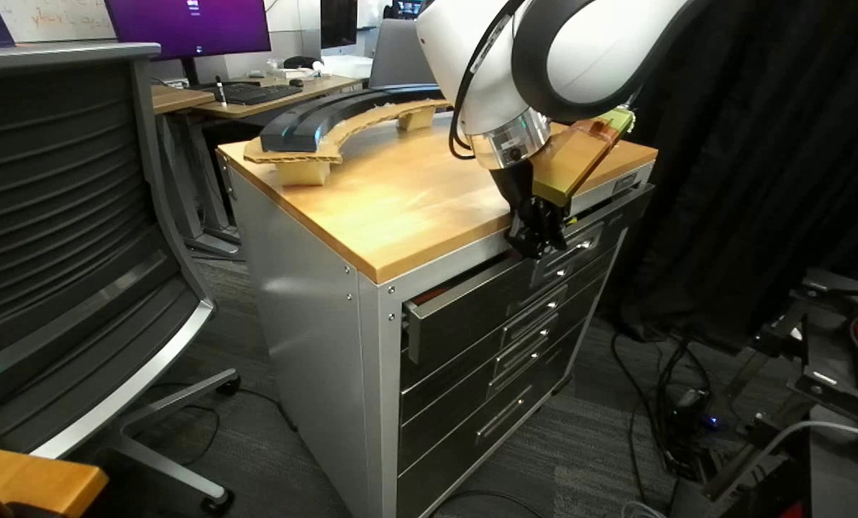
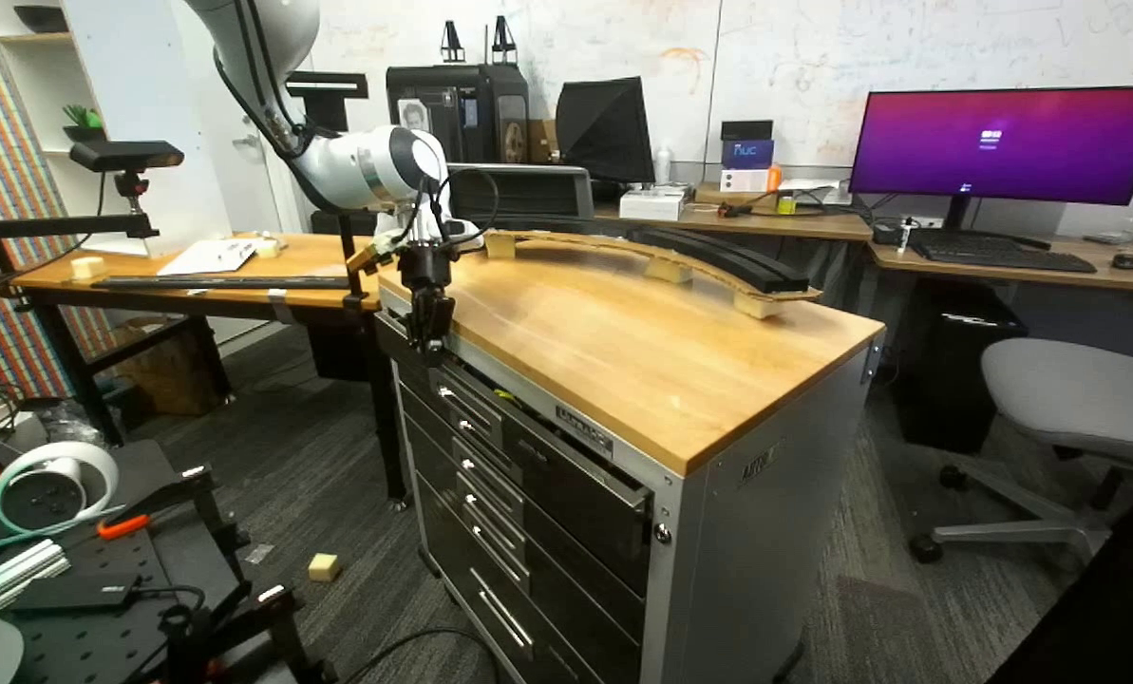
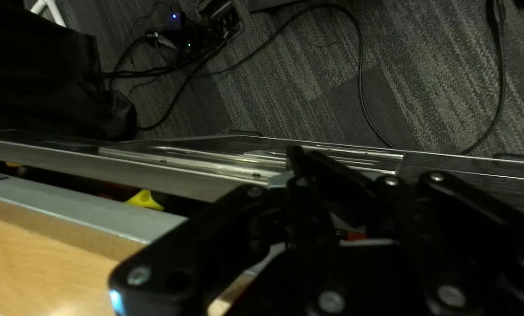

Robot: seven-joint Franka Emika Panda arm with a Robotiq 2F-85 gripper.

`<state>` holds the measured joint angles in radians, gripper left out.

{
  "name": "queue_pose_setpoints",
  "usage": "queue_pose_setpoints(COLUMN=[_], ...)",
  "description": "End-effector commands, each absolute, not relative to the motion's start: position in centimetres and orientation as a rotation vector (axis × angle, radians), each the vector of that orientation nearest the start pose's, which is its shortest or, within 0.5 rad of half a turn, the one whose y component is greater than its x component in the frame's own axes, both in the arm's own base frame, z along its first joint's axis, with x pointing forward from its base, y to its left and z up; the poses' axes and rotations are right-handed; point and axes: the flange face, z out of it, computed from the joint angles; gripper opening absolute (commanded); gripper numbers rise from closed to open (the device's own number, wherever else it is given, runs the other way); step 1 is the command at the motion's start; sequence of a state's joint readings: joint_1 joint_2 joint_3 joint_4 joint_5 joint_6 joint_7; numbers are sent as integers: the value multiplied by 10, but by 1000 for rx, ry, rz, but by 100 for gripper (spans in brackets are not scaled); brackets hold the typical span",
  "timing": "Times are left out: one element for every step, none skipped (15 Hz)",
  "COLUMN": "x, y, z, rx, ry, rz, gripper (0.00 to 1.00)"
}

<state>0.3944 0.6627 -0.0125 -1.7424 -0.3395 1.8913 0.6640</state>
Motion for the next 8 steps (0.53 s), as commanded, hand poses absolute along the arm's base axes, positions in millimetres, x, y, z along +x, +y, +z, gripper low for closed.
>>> queue_pose_setpoints(x=[581, 577, 576, 576, 575, 573, 570, 567], y=[193, 191, 189, 188, 188, 187, 187, 187], z=[179, 182, 183, 185, 189, 192, 195, 197], rx=[2721, 2773, 2781, 2831, 2861, 2871, 2882, 2903], ry=[-148, -161, -184, -205, -216, -218, -214, -196], rz=[-356, -370, -353, -337, -299, -265, -237, -222], gripper=[2, 1, 1, 1, 1, 2, 2, 2])
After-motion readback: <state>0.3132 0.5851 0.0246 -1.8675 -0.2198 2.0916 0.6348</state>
